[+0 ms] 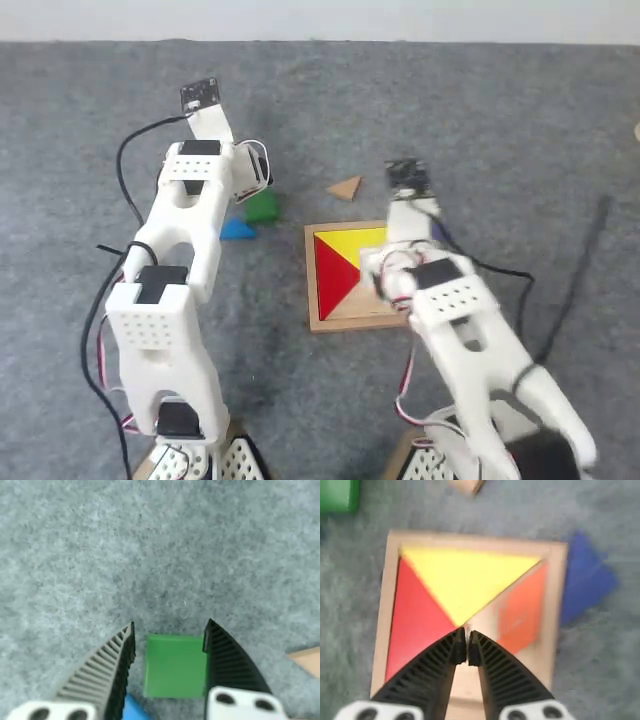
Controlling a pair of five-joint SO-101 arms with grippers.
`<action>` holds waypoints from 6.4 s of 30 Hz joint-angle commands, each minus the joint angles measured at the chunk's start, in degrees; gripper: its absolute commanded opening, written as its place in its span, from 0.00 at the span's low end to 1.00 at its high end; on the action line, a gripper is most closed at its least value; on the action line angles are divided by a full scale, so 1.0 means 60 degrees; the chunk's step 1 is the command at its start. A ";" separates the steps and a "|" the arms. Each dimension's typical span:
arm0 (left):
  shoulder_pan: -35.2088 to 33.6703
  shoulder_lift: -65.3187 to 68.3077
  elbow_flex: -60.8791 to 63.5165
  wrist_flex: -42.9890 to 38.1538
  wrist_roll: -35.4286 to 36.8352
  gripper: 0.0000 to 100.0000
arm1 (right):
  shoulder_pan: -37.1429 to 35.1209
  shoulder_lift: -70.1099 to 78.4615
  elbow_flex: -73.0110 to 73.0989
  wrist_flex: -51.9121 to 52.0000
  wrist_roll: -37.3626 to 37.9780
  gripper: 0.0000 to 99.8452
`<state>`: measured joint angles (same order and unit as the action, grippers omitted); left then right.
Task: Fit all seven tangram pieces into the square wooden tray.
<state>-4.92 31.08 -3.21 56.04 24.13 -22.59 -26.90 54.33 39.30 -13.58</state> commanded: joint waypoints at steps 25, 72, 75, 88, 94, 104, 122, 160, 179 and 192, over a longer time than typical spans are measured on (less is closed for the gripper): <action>0.0073 -0.0278 -0.0051 -0.0176 0.0015 0.22 | -0.0725 0.7626 -0.8337 0.0344 -0.2110 0.20; 0.0073 -0.0278 -0.0051 -0.0147 0.0015 0.21 | 0.0403 0.9092 -1.1267 0.3758 -0.1729 0.01; 0.0220 -0.0278 -0.0051 -0.0132 -0.0659 0.21 | 0.0447 0.7832 -1.1253 0.4256 -0.1363 0.01; 0.0308 -0.0278 0.0051 -0.0190 -0.0908 0.21 | 0.0344 0.7685 -0.9480 0.1473 0.1099 0.26; 0.0322 -0.0278 0.0066 -0.0205 -0.0908 0.22 | 0.0344 0.8842 -0.9480 -0.0095 0.0689 0.39; 0.0322 -0.0278 0.0081 -0.0205 -0.0908 0.22 | 0.0110 0.9678 -0.9480 -0.0799 0.0762 0.27; 0.0308 -0.0293 0.0095 -0.0190 -0.0908 0.22 | -0.0212 0.9707 -0.9465 0.0403 0.1509 0.21; 0.0293 -0.0293 0.0095 -0.0176 -0.0908 0.22 | 0.0242 1.0733 -1.1209 0.1150 0.1495 0.13; 0.0308 -0.0293 0.0095 -0.0176 -0.0908 0.22 | 0.0256 0.9619 -1.1897 0.3348 0.1978 0.13; 0.0308 -0.0293 0.0095 -0.0176 -0.0908 0.22 | -0.0139 0.9707 -1.2044 0.4725 0.4381 0.13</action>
<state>-3.25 31.08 -2.42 56.04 19.47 -21.98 35.34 -15.21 65.14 10.24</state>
